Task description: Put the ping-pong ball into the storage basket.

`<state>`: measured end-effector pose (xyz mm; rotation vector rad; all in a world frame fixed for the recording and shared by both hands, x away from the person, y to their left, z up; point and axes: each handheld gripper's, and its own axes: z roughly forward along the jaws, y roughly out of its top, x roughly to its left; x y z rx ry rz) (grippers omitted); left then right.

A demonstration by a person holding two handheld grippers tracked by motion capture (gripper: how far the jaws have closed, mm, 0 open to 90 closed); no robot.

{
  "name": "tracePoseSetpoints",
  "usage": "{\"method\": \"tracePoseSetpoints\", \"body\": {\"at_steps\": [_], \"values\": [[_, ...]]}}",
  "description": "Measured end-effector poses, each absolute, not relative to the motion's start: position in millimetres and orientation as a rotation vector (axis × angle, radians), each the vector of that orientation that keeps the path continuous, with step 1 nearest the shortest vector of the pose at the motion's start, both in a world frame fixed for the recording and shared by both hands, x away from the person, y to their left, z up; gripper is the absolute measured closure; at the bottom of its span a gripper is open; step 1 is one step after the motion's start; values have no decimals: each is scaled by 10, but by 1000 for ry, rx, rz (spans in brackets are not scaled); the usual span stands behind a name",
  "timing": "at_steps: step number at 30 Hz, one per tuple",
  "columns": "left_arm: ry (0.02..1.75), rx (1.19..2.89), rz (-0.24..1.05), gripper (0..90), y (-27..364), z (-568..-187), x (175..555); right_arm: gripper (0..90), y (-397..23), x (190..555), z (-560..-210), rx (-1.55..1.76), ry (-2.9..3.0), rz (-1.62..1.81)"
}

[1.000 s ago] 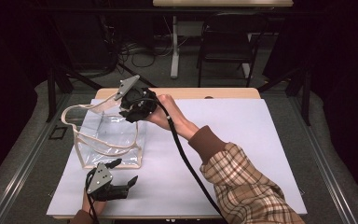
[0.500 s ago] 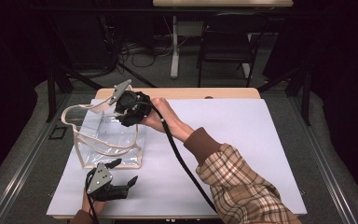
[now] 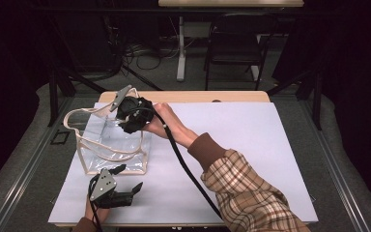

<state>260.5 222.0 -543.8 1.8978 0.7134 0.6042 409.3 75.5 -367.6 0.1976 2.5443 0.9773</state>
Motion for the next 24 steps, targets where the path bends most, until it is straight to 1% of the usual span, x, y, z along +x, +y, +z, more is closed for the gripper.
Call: {"method": "tracePoseSetpoints", "body": {"at_steps": [24], "values": [[709, 1900, 604, 159, 2216, -5441, 2607, 511, 882, 4157, -3817, 212, 2602, 900]]}}
